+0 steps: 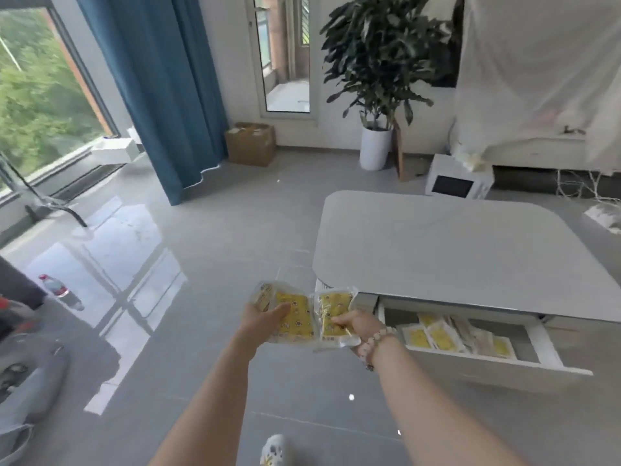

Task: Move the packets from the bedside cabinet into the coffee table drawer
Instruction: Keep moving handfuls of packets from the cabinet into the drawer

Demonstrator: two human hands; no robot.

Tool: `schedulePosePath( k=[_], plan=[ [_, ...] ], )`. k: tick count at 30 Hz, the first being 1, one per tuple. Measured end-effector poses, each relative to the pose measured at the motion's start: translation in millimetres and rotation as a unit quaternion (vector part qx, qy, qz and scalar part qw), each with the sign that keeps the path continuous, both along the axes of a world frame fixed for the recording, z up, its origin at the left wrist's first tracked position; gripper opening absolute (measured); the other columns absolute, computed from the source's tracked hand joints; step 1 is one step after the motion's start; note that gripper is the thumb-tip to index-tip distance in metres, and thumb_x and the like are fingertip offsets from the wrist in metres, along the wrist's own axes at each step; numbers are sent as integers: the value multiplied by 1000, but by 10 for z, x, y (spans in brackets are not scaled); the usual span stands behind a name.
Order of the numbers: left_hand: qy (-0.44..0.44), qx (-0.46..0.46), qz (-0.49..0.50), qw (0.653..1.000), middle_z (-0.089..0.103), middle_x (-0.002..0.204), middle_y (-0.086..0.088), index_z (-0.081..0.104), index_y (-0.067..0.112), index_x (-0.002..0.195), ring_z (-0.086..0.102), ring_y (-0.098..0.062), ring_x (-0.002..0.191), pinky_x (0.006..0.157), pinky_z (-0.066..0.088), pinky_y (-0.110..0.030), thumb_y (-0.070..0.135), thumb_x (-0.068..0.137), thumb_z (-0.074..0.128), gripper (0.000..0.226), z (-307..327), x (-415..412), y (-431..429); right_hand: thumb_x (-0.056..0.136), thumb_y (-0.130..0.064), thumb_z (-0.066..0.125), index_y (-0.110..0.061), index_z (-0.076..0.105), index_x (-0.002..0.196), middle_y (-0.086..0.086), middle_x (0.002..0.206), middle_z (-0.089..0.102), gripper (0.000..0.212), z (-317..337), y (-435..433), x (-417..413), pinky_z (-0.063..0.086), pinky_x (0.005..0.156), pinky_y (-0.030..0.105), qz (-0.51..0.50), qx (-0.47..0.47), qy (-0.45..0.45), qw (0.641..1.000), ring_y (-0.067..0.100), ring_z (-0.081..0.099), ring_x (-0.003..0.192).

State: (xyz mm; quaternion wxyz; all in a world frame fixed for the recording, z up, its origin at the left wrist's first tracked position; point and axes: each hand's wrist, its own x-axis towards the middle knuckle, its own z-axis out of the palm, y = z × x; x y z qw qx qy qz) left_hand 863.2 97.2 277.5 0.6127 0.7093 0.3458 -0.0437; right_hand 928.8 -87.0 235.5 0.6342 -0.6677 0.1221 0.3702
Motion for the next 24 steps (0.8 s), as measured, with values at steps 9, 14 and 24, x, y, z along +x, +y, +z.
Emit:
schedulePosePath(
  k=[9,14,24],
  plan=[
    [33,7,-160,986,67,92,-8,62,4,103,63,-23,83,60,49,-23,24,83,72,30,-151,1178,-798,81,-17,67,-9,66,82,10,103,65,8,-13,-861,486,43,95,34,-160,-40,3,986,24,58,102],
    [28,29,-199,979,65,89,-9,60,3,103,63,-28,88,82,53,-35,27,80,74,36,-210,1982,-1206,75,-27,71,-11,68,80,13,120,63,17,43,-1250,1043,42,98,36,-189,-63,-17,980,25,57,106],
    [90,19,-233,968,52,72,0,52,9,94,54,-24,80,68,44,-28,28,84,70,28,-680,2862,-1551,57,-34,75,-8,70,88,12,119,65,40,-550,-1548,1834,44,101,46,-217,-111,65,968,30,60,109]
  ],
)
